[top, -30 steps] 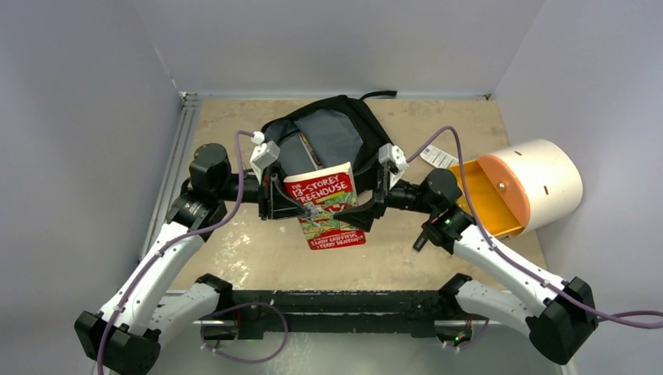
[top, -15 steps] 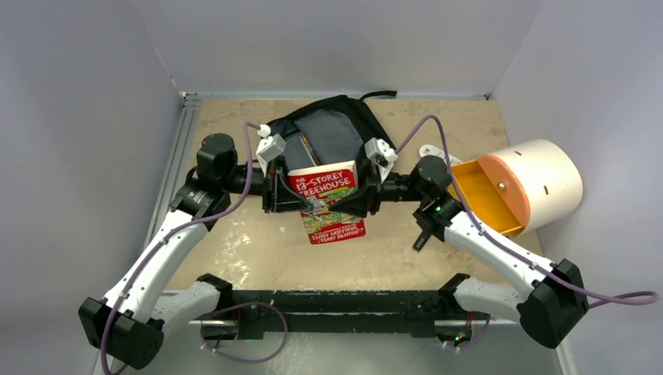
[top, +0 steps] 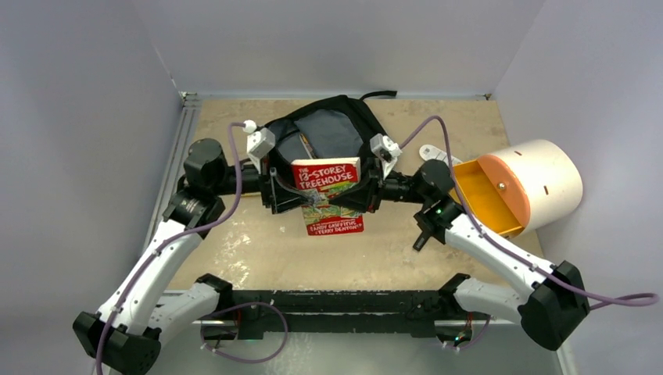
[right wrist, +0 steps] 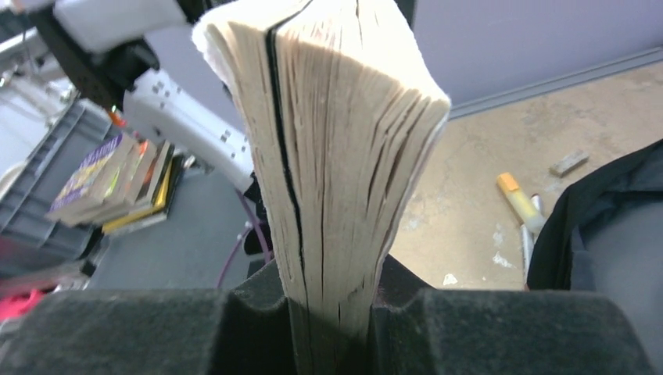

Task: Pack the student bag
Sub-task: Pick up the book from the center of the board.

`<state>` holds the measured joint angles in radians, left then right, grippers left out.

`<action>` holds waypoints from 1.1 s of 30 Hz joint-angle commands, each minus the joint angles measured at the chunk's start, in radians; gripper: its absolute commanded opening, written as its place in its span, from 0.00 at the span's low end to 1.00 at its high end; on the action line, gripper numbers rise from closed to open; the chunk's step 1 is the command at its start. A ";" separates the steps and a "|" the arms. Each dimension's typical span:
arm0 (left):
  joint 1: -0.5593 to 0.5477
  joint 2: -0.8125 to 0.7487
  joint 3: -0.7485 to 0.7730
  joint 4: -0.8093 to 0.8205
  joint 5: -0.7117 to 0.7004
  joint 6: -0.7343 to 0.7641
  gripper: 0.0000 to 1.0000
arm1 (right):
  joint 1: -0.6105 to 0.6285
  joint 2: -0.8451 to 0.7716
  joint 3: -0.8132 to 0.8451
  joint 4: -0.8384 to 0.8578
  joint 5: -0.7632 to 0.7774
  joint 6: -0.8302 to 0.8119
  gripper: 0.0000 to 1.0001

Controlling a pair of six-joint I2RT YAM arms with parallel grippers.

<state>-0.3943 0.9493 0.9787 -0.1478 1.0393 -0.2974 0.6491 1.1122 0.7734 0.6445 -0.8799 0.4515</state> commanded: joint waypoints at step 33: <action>-0.003 -0.063 -0.231 0.942 -0.588 -0.758 0.76 | 0.028 0.173 -0.017 1.361 0.925 0.740 0.00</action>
<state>-0.3950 0.8829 0.7570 0.7025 0.4938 -1.0161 0.6727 1.2831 0.6895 1.5414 -0.0071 1.1992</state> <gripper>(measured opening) 0.752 0.206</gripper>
